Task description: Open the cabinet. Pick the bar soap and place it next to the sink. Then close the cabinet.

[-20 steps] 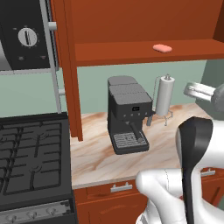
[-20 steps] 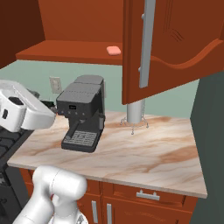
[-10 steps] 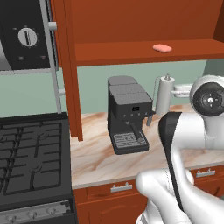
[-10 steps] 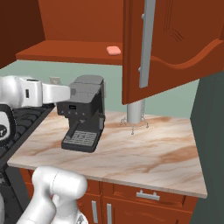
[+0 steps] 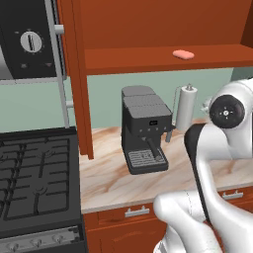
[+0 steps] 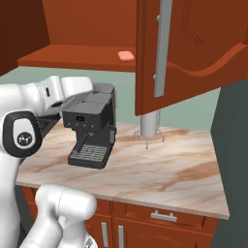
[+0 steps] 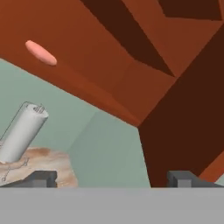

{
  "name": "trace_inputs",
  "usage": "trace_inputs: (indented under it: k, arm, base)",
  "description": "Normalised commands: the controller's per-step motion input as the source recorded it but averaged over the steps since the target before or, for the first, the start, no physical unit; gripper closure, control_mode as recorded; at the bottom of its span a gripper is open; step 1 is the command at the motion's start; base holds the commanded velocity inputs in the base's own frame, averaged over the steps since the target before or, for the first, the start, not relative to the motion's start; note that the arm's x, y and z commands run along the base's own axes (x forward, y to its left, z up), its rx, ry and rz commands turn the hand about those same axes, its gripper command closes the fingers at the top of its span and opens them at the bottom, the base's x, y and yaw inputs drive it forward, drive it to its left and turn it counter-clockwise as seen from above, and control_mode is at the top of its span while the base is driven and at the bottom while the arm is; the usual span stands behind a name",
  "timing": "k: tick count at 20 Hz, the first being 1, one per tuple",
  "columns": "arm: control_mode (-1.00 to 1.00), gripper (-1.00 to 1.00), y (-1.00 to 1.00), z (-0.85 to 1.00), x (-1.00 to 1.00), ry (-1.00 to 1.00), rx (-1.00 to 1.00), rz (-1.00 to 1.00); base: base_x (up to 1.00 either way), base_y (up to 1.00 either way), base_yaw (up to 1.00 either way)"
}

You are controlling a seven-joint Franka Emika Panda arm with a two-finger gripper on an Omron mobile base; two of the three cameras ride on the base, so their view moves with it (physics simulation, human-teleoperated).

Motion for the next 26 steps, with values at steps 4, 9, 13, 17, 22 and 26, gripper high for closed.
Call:
trace_inputs:
  k: [4, 9, 13, 17, 22, 26]
  arm:
    - [-1.00, -1.00, -0.11, 0.15, 0.00, 0.32, -0.23, -0.12]
    - [-1.00, -1.00, -0.05, 0.01, 0.08, 0.35, -0.22, -0.17]
    - [-1.00, -1.00, -0.12, 0.00, 0.18, 0.22, -0.23, -0.23]
    - [-1.00, -1.00, -0.19, 0.00, 0.33, 0.08, -0.21, -0.22]
    - [-1.00, -1.00, -0.15, 0.00, 0.25, 0.00, -0.11, -0.15]
    - [-1.00, -1.00, -0.14, 0.00, 0.17, 0.00, -0.05, -0.14]
  base:
    - [0.00, 0.00, 0.00]
    - [0.00, 0.00, 0.00]
    - [0.00, 0.00, 0.00]
    - [0.00, 0.00, 0.00]
    - [0.00, 0.00, 0.00]
    - [0.00, 0.00, 0.00]
